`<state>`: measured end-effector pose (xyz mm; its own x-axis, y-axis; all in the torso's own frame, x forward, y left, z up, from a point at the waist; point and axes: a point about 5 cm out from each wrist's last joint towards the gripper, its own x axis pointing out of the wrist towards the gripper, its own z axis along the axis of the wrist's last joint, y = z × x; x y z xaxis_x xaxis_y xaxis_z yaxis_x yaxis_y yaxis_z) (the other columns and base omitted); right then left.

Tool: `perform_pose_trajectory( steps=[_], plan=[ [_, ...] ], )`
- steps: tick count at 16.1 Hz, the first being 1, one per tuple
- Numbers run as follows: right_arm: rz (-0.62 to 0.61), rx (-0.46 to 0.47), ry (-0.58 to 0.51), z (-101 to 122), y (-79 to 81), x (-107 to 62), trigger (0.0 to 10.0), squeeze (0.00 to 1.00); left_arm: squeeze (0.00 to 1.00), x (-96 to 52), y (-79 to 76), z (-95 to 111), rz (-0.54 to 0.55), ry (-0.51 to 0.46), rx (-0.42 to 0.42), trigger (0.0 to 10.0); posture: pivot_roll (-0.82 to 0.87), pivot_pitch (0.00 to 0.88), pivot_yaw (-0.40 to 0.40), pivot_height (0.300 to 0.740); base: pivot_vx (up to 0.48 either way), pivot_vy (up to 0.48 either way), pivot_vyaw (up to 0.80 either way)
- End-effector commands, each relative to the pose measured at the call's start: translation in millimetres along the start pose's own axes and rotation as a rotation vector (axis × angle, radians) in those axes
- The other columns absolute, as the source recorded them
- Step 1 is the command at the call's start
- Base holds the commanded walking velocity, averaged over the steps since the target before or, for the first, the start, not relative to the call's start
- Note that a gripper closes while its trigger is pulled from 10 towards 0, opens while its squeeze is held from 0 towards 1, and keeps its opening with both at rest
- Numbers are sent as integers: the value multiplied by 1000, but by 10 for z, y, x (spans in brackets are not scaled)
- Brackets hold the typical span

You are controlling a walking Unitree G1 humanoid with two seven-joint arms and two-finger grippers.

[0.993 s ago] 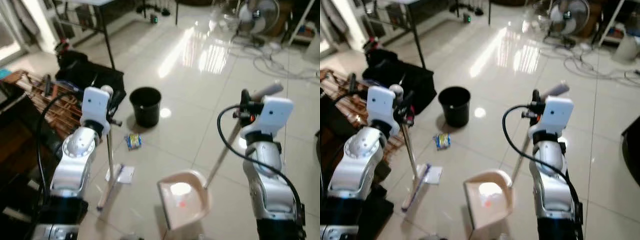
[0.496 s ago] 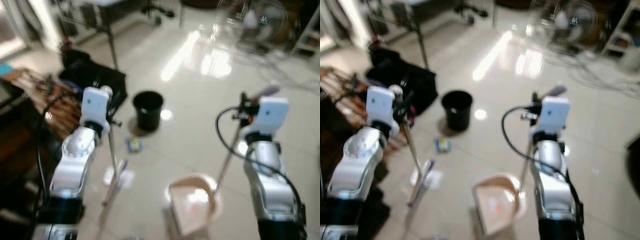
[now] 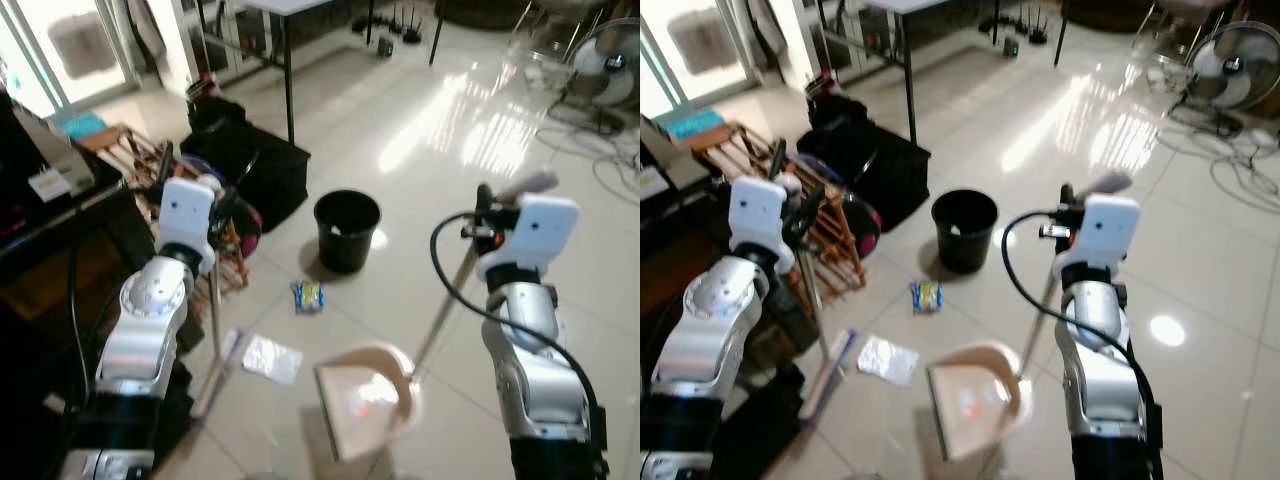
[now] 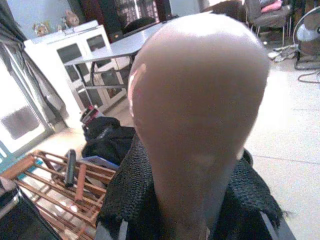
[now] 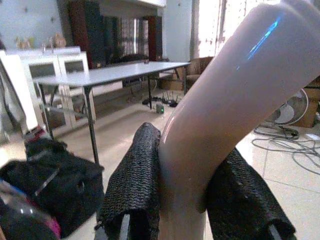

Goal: Sweep floor

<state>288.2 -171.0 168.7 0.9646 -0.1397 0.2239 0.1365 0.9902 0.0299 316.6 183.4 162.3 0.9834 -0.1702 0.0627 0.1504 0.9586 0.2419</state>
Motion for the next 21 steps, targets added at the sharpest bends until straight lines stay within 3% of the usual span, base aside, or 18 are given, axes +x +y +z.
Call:
perform_pose_trajectory(
  steps=[1,16,21],
  plan=[
    [-31,-20,-36,68,-81,8,10000,0,0,39,-51,130,-19,-60,14,10000,-43,65,24,740,349,0,0],
    [-83,-25,-58,76,-144,24,10000,0,0,80,-64,134,-22,-59,-8,10000,-44,67,25,740,349,0,0],
    [-148,-12,-60,-6,-168,18,10000,0,0,28,-128,68,-30,-62,-22,10000,-45,100,8,740,0,0,0]
  ],
)
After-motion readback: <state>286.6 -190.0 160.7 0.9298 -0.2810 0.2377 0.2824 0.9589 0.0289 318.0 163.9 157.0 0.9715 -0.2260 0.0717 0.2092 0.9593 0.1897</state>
